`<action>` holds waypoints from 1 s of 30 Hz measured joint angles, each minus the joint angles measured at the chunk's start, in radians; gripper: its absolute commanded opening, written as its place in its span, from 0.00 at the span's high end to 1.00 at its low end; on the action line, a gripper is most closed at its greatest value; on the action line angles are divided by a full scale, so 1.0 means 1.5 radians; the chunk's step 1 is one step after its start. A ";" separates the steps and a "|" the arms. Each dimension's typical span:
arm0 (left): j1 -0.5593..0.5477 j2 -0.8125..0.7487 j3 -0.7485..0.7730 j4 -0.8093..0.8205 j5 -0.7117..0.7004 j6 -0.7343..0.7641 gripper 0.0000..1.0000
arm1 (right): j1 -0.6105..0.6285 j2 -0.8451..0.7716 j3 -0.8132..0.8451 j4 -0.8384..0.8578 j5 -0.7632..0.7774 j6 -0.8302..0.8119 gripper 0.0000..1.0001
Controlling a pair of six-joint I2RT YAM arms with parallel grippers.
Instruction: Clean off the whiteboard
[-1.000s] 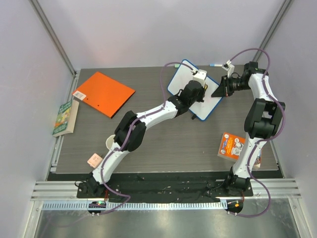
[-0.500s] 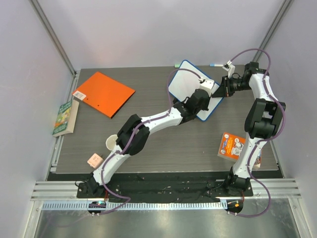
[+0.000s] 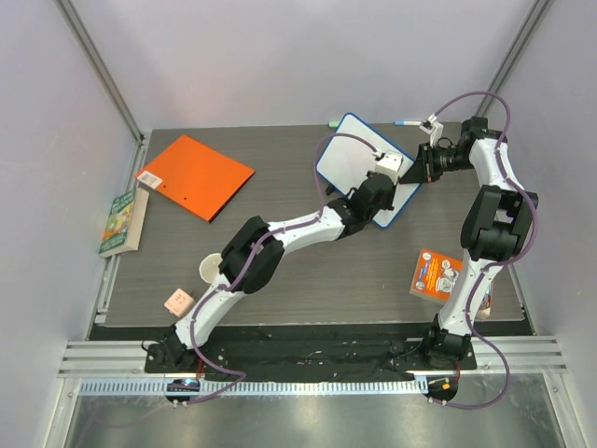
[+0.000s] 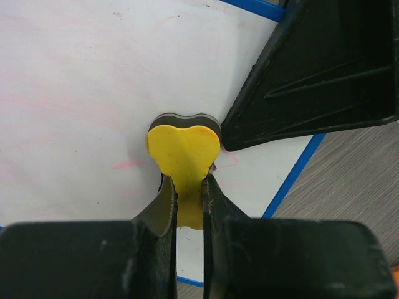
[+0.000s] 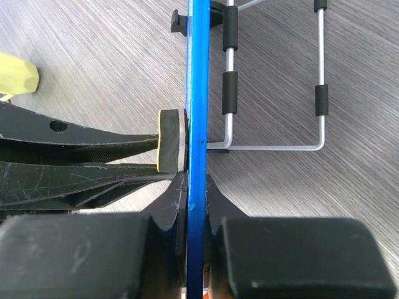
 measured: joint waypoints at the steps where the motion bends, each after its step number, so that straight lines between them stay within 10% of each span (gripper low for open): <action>1: -0.001 -0.001 -0.005 0.007 -0.002 -0.001 1.00 | 0.000 0.000 0.000 0.000 0.000 0.000 0.98; 30: 0.001 -0.026 -0.080 0.032 0.031 -0.100 1.00 | -0.001 0.000 0.001 -0.005 -0.003 -0.012 0.99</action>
